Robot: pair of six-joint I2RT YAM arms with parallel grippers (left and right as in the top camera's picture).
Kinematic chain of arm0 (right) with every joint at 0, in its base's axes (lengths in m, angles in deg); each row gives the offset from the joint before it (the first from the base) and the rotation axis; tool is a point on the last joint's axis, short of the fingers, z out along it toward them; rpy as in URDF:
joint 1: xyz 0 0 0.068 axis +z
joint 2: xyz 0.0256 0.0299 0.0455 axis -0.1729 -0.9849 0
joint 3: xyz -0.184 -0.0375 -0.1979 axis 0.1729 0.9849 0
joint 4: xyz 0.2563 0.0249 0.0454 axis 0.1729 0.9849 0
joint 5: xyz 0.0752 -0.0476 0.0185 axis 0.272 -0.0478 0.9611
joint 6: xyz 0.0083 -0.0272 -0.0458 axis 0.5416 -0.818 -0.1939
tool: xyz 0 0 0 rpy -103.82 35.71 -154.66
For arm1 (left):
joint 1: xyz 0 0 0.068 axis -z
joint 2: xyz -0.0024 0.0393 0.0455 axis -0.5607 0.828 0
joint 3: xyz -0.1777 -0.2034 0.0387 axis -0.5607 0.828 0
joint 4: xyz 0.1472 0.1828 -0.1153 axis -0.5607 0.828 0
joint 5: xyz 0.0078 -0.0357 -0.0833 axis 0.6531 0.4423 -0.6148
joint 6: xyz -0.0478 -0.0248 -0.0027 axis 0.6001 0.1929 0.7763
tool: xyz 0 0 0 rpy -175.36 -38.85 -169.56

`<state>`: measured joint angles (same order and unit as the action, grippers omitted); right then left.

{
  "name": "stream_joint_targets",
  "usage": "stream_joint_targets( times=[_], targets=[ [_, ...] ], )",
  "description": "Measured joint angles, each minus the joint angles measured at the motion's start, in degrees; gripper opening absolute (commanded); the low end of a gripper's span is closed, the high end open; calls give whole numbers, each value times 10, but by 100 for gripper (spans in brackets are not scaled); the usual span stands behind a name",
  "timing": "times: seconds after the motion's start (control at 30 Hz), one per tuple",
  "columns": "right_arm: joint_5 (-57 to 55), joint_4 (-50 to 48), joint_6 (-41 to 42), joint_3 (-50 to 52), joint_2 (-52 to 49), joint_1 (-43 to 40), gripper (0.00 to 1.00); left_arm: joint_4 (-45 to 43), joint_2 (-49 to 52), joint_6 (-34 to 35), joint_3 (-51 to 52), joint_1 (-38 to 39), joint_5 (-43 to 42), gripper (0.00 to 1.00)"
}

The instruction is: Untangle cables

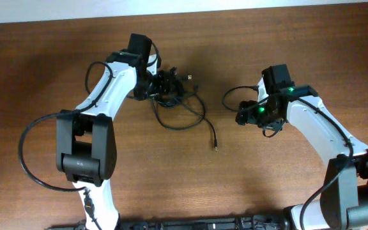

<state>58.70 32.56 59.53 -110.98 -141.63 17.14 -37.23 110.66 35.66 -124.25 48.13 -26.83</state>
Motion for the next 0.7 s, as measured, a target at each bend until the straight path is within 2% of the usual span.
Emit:
stream_joint_targets(
  times=[0.1, 0.17, 0.2, 0.23, 0.33, 0.47, 0.53, 0.7],
  targets=[
    [0, 0, 0, 0, 0, 0, 84, 65, 3, 11, 0, 1, 77, 64],
    [0, 0, 0, 0, 0, 0, 84, 76, 4, 16, 0, 1, 110, 68],
    [0, 0, 0, 0, 0, 0, 84, 79, 4, 20, 0, 1, 125, 73],
    [0, 0, 0, 0, 0, 0, 84, 79, 4, 22, 0, 1, 131, 86],
    [0, 0, 0, 0, 0, 0, 84, 64, 4, 18, 0, 2, 111, 92],
    [0, 0, 0, 0, 0, 0, 84, 9, 4, -19, 1, 3, -30, 89],
    [0, 0, 0, 0, 0, 0, 84, -21, 5, -26, 1, 2, -66, 87],
    [0, 0, 0, 0, 0, 0, 84, -31, 5, -29, 1, 7, 8, 87]
  ],
)
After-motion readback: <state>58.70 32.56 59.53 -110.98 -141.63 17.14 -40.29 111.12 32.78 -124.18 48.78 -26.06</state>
